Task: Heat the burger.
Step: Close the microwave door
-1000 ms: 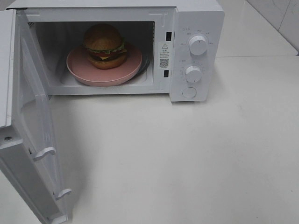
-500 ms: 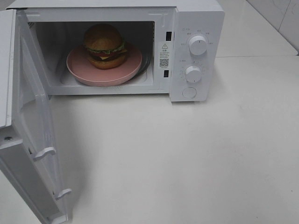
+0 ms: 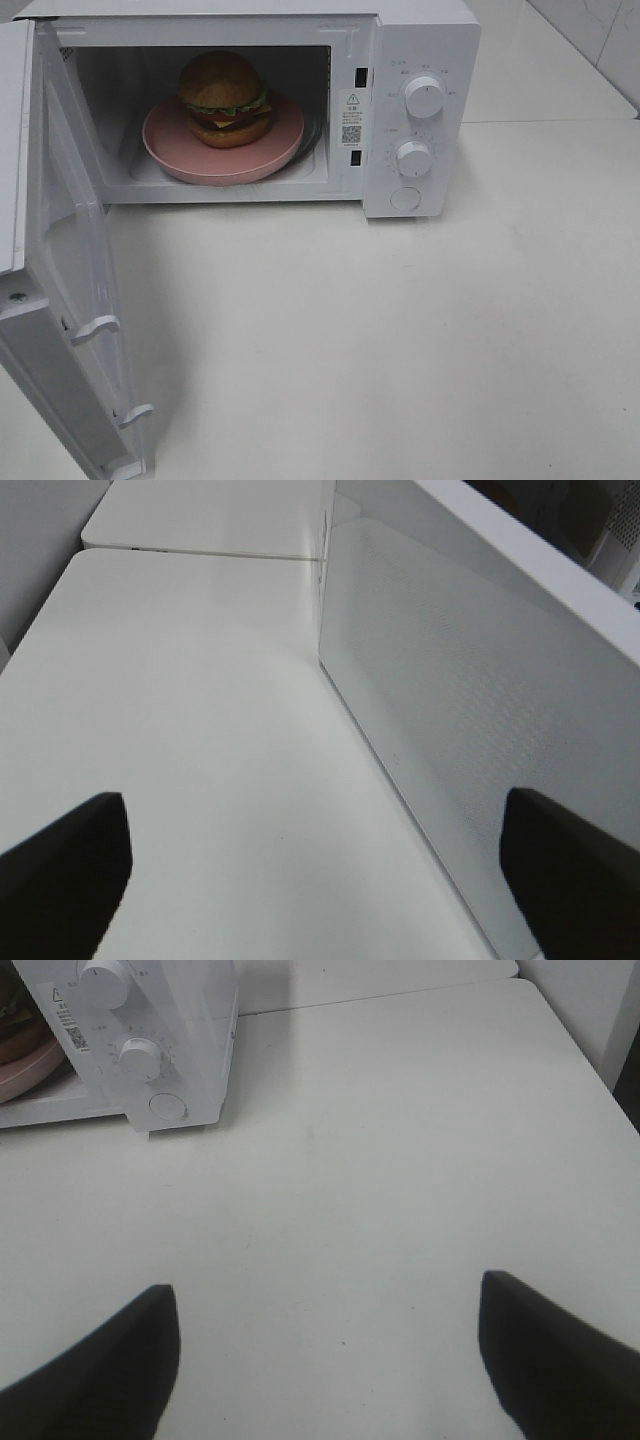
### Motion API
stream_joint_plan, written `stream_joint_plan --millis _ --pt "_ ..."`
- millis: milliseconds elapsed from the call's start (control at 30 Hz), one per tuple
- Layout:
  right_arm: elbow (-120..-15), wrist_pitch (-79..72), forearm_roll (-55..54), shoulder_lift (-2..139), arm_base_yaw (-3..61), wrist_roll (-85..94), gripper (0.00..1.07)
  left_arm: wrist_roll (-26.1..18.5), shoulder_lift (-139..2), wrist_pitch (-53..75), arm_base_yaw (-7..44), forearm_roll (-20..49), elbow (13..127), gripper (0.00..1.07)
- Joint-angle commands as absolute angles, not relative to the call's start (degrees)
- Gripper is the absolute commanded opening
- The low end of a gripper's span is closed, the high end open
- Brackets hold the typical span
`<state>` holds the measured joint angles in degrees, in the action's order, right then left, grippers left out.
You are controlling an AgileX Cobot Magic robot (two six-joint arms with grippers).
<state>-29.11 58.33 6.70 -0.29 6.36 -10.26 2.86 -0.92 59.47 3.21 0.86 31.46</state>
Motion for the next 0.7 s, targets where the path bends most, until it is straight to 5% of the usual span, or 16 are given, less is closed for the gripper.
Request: stream_joint_plan --millis 33,333,400,433,500,700 --pt "-29.0 57.7 6.9 -1.7 5.9 -9.3 0.76 2.9 -3.7 57.9 3.1 0.0 32.8 0.88" --pt "-29.0 57.7 6.9 -1.7 5.9 -9.3 0.76 2.9 -12.5 52.8 3.1 -2.6 32.8 0.55" --pt "-29.0 57.7 6.9 -1.7 5.9 -9.3 0.76 2.9 -17.3 48.6 3.1 -2.5 32.8 0.19" --pt "-29.0 57.7 6.9 -1.7 5.9 -9.3 0.76 2.9 -17.3 48.6 3.1 -2.5 32.8 0.19" --pt "-29.0 57.7 6.9 -1.7 5.9 -9.3 0.76 2.9 -21.1 45.2 3.1 -2.5 32.8 0.0" --pt "-29.0 57.7 6.9 -1.7 5.9 -9.3 0.76 2.8 -28.4 37.1 3.1 -3.8 31.6 0.0"
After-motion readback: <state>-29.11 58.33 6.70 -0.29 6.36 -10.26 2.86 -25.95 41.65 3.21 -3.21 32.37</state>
